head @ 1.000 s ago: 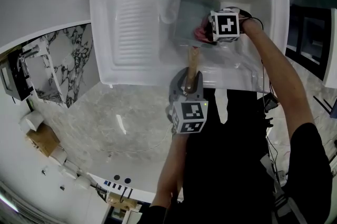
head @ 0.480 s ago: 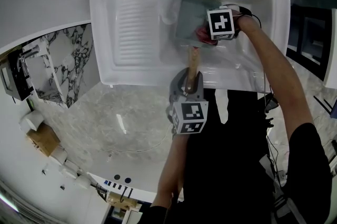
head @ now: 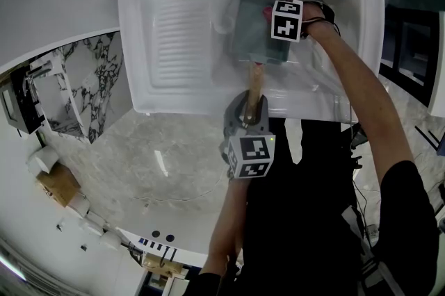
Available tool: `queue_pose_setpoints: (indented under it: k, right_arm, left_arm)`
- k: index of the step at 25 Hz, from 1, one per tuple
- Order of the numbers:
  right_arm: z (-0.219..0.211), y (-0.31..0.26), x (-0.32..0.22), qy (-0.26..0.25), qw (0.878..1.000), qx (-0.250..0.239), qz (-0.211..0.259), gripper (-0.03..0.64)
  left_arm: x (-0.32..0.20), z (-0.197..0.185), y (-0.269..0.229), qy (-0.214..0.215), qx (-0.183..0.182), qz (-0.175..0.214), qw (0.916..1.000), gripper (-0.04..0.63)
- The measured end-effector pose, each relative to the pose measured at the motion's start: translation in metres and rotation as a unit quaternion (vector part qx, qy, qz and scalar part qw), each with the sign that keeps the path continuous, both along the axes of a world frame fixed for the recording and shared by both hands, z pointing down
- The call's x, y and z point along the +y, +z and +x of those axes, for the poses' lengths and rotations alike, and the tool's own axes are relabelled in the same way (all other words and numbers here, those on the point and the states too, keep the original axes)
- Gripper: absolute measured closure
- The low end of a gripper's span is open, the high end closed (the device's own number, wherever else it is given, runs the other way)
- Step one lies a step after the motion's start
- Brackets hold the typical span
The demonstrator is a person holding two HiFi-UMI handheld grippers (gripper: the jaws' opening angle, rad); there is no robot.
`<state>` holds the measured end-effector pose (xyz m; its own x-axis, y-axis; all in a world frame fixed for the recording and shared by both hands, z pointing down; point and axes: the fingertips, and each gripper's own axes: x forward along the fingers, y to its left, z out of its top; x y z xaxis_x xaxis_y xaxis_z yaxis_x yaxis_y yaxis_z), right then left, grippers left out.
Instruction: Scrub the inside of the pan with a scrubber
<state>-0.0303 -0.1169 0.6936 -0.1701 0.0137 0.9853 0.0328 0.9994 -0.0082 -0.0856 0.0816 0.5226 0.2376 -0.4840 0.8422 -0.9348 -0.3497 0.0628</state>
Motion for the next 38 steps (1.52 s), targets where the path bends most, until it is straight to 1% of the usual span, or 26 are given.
queue_pose_setpoints:
  k: [4, 9, 16, 20, 23, 27, 29, 32, 36, 38]
  right_arm:
    - [-0.007, 0.0, -0.007, 0.005, 0.999, 0.005, 0.044, 0.578]
    - [-0.042, -0.006, -0.02, 0.041, 0.994, -0.039, 0.098, 0.578]
    - [-0.083, -0.016, -0.033, 0.073, 0.984, -0.098, 0.133, 0.578]
    - [-0.094, -0.019, -0.038, 0.11, 0.977, -0.118, 0.137, 0.578]
    - [-0.101, -0.023, -0.036, 0.122, 0.974, -0.141, 0.127, 0.579]
    - [-0.109, -0.034, -0.014, 0.108, 0.975, -0.179, 0.08, 0.58]
    - [-0.112, -0.041, 0.002, 0.086, 0.977, -0.188, 0.055, 0.58]
    - [-0.117, -0.053, 0.027, 0.038, 0.978, -0.205, 0.026, 0.58]
    - [-0.122, -0.065, 0.055, -0.002, 0.976, -0.218, -0.024, 0.58]
    - [-0.123, -0.069, 0.064, -0.021, 0.973, -0.228, -0.042, 0.58]
  left_arm:
    - [0.0, -0.001, 0.0, 0.003, 0.001, -0.001, 1.0, 0.437]
    - [0.0, 0.0, 0.0, 0.008, -0.002, -0.006, 1.0, 0.437]
    - [0.0, 0.0, 0.001, 0.006, -0.003, -0.005, 1.0, 0.437]
    - [-0.001, 0.0, 0.001, 0.009, -0.005, -0.006, 0.9999, 0.437]
    - [-0.001, 0.0, 0.002, 0.008, -0.004, -0.007, 0.9999, 0.437]
    - [0.0, 0.0, 0.001, 0.005, -0.006, -0.006, 1.0, 0.437]
    - [-0.001, 0.0, 0.001, 0.004, -0.005, -0.005, 1.0, 0.437]
    - [-0.001, 0.0, 0.002, 0.003, -0.004, -0.005, 1.0, 0.437]
    - [-0.001, 0.001, 0.003, 0.004, -0.009, -0.004, 0.9999, 0.437]
    - [-0.001, 0.001, 0.004, 0.007, -0.015, -0.003, 0.9999, 0.437]
